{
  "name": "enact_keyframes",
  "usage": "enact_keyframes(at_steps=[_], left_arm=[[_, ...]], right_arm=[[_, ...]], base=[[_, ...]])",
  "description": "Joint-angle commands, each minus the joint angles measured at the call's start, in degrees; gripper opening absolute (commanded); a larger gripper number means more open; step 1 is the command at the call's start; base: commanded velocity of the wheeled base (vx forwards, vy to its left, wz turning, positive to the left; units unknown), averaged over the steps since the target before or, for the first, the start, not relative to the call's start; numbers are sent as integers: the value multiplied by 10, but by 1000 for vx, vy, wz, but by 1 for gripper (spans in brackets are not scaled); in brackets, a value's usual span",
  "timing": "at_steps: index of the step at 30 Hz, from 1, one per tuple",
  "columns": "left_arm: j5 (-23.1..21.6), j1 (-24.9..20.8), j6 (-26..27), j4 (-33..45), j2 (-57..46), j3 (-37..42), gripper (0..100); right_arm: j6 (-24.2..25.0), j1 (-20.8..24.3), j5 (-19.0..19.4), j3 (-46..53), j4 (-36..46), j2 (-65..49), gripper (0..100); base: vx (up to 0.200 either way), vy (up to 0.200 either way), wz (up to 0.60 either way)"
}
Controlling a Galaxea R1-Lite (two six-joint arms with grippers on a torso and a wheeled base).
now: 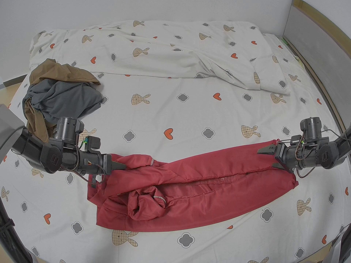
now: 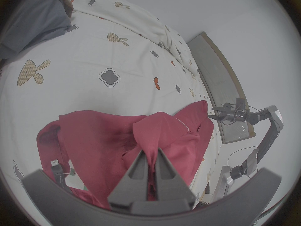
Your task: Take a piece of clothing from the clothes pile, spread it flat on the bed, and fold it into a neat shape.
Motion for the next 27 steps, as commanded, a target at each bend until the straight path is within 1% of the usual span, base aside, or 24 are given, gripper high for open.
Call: enact_keyframes(at_steps=[1, 4, 6, 7, 10, 11, 13, 20, 24, 27], left_arm=[[0, -1, 0, 0, 4, 4, 0], [0, -1, 0, 0, 1, 6, 0], [0, -1, 0, 0, 0, 7, 0], [0, -1, 0, 0, -1, 9, 0], [0, -1, 0, 0, -2, 12, 0], [0, 0, 0, -1, -3, 15, 0], [1, -1, 0, -1, -3, 16, 0], [2, 1, 1, 0, -4, 19, 0], [2, 15, 2, 1, -5, 25, 0], [2, 16, 2, 1, -6, 28, 0]], right_arm=[[0, -5, -1, -13, 0, 45, 100], [-1, -12, -3, -22, -5, 65, 100], [-1, -20, -4, -26, -25, 80, 100], [0, -25, -6, -26, -47, 94, 100], [1, -35, -18, -25, -73, 112, 100], [1, -43, -37, -26, -89, 122, 100], [1, -49, -54, -23, -99, 128, 100], [3, -62, -52, -24, -100, 129, 100], [3, -73, -51, -26, -100, 129, 100], [3, -74, -51, -26, -100, 127, 100]], base=[[0, 0, 0], [0, 0, 0], [0, 0, 0], [0, 0, 0], [0, 0, 0], [0, 0, 0], [0, 0, 0], [0, 0, 0], [0, 0, 0], [0, 0, 0]])
